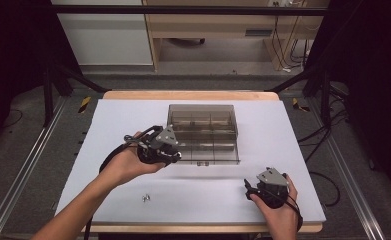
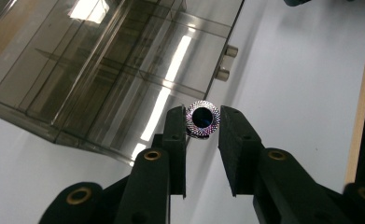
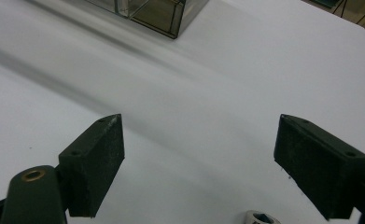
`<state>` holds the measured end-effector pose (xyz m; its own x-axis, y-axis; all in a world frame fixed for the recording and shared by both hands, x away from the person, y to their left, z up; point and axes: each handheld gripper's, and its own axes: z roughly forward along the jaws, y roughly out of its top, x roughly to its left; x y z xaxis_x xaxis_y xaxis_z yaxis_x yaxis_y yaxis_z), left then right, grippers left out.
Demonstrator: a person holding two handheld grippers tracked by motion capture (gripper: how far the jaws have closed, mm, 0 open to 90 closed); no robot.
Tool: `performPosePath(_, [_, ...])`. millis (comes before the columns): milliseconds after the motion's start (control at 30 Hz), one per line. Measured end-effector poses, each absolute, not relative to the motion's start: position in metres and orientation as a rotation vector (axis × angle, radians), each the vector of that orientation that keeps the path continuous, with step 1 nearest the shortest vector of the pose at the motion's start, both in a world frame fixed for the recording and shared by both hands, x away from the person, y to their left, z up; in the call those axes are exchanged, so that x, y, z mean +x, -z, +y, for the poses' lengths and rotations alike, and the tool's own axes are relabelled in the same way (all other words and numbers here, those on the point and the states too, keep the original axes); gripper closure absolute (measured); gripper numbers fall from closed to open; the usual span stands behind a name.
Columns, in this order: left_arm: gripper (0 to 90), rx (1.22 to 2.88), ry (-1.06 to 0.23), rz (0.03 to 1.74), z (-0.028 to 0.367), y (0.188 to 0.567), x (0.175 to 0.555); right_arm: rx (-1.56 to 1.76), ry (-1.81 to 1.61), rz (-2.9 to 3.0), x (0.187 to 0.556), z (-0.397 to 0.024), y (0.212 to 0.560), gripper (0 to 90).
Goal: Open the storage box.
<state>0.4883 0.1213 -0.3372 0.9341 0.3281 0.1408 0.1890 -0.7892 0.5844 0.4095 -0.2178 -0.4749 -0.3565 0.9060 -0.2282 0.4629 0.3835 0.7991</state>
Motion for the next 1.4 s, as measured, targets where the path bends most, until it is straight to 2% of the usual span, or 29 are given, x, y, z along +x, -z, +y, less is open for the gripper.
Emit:
performPosePath(400, [72.5,2.476,-0.312,0.361,0.103,0.334,0.506,1.161,-0.821,1.969,0.409,-0.215,0.475,16.5])
performPosePath(1400, [72.4,2.481,-0.315,0.314,0.073,0.338,0.515,1.13,-0.761,1.942,0.407,-0.216,0.477,15.4])
